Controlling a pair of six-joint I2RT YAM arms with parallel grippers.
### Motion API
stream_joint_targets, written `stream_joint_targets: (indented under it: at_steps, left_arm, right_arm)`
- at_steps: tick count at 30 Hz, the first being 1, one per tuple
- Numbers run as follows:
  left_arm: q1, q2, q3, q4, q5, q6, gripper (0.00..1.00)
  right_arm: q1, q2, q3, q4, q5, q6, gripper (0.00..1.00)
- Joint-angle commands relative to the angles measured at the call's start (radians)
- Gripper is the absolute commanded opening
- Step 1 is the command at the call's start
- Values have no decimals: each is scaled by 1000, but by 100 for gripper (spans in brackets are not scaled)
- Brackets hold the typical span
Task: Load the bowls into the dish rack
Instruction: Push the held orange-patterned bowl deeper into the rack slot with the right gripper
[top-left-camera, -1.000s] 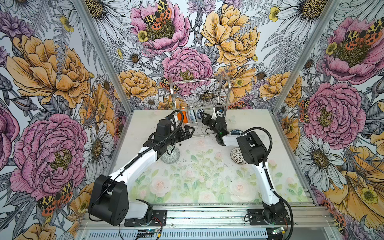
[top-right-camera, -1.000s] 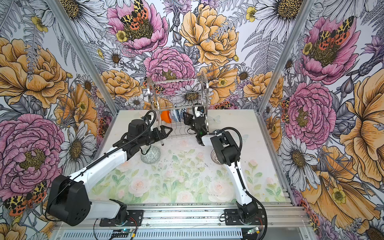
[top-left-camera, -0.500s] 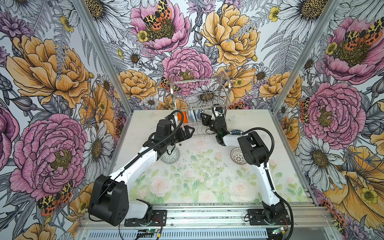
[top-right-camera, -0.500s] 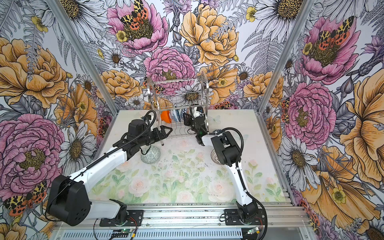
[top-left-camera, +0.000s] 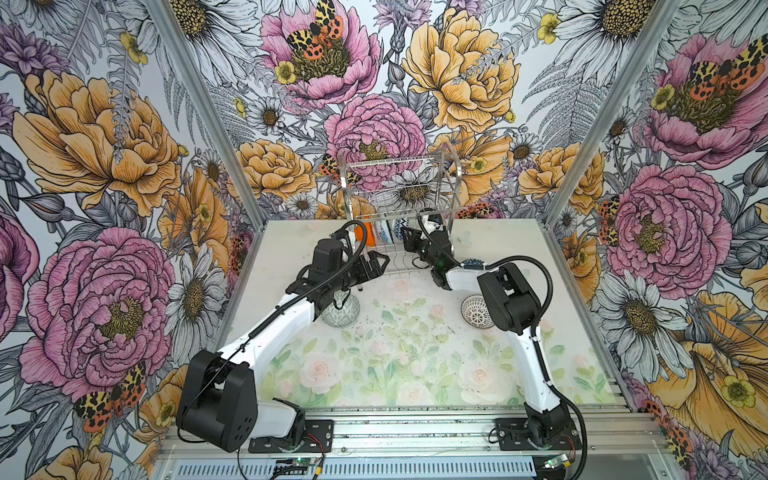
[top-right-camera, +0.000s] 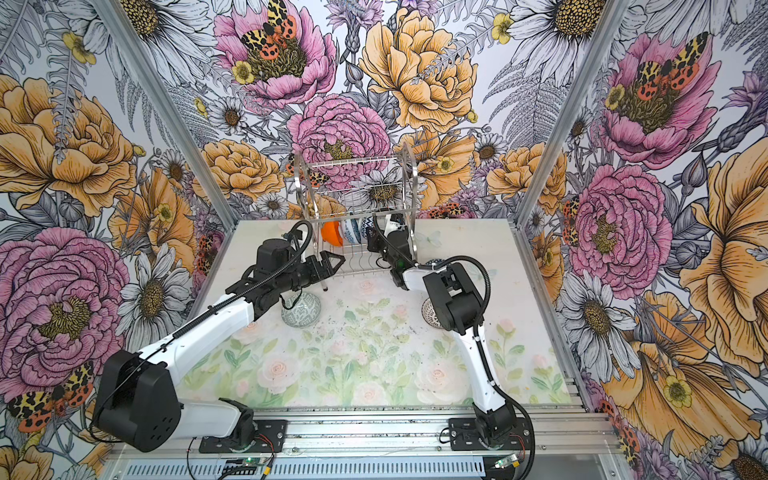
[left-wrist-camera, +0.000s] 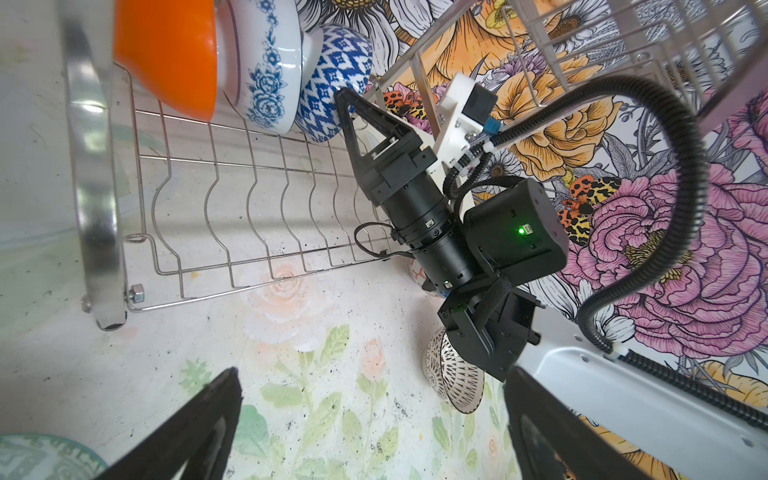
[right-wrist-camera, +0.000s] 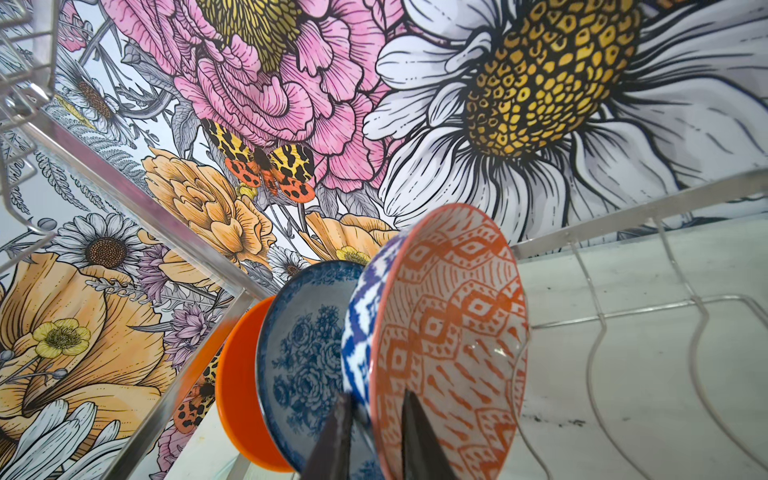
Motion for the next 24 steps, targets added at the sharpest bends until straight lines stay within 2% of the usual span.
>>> stream_joint_targets:
  at_steps: [1, 24]
  left_arm:
    - [-6, -13, -5, 1, 4, 12, 99]
    - [-8, -13, -4, 1, 2, 12, 99]
  right_arm:
    - [1, -18, -20, -131, 52, -44, 23]
    - [18, -76, -29, -210, 100, -159, 25]
